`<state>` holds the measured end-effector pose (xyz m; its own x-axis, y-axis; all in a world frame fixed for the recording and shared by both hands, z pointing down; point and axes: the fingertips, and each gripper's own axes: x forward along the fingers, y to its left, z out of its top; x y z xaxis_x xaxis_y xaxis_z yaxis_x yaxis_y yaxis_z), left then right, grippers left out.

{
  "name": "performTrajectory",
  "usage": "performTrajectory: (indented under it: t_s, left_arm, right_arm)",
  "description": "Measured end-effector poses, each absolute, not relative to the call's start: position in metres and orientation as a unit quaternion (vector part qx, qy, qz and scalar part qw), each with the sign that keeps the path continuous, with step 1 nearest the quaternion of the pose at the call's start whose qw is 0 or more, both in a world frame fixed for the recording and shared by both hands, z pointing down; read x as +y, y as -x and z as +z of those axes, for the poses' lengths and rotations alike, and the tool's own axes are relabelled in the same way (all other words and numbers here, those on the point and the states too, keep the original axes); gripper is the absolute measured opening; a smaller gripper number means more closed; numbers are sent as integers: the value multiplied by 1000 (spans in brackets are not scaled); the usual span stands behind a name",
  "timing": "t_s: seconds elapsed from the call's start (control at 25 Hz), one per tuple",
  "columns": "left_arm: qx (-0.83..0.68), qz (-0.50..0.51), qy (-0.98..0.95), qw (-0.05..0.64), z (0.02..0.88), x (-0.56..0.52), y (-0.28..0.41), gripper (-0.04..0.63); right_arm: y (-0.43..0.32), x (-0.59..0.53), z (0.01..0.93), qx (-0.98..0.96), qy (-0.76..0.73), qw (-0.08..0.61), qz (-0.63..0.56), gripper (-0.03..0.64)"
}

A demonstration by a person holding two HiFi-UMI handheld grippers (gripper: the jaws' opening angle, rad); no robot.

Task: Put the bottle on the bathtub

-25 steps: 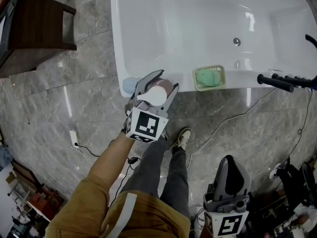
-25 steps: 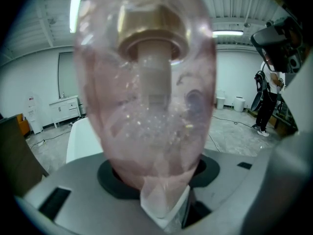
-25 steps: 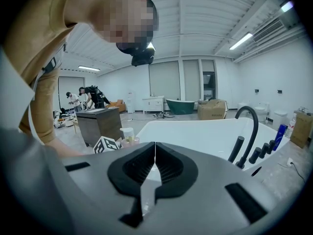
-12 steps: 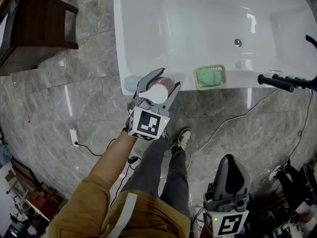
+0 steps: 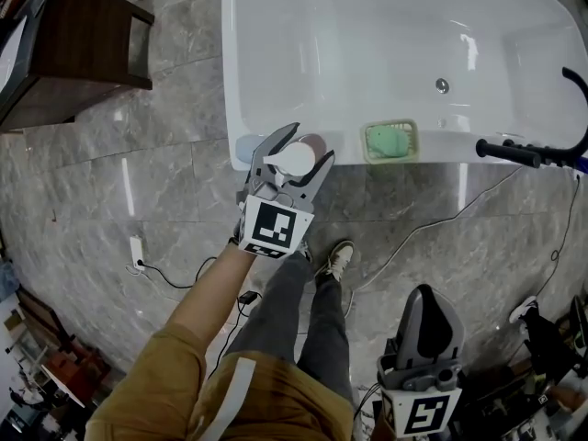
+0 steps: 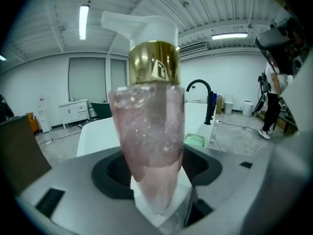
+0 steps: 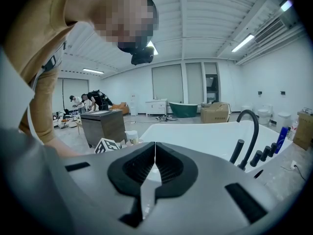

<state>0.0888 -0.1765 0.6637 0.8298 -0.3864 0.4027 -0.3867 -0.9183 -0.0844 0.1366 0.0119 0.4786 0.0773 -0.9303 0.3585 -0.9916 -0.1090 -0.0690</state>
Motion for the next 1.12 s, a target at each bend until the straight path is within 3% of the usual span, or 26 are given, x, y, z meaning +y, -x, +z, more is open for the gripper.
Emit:
performTrajectory:
  t_s: [1.12]
  left_arm:
    - [-327,219,-919,13,568,-120,-30,278]
  right_arm:
    - [-131,82,389,-726,-677,81,88,6]
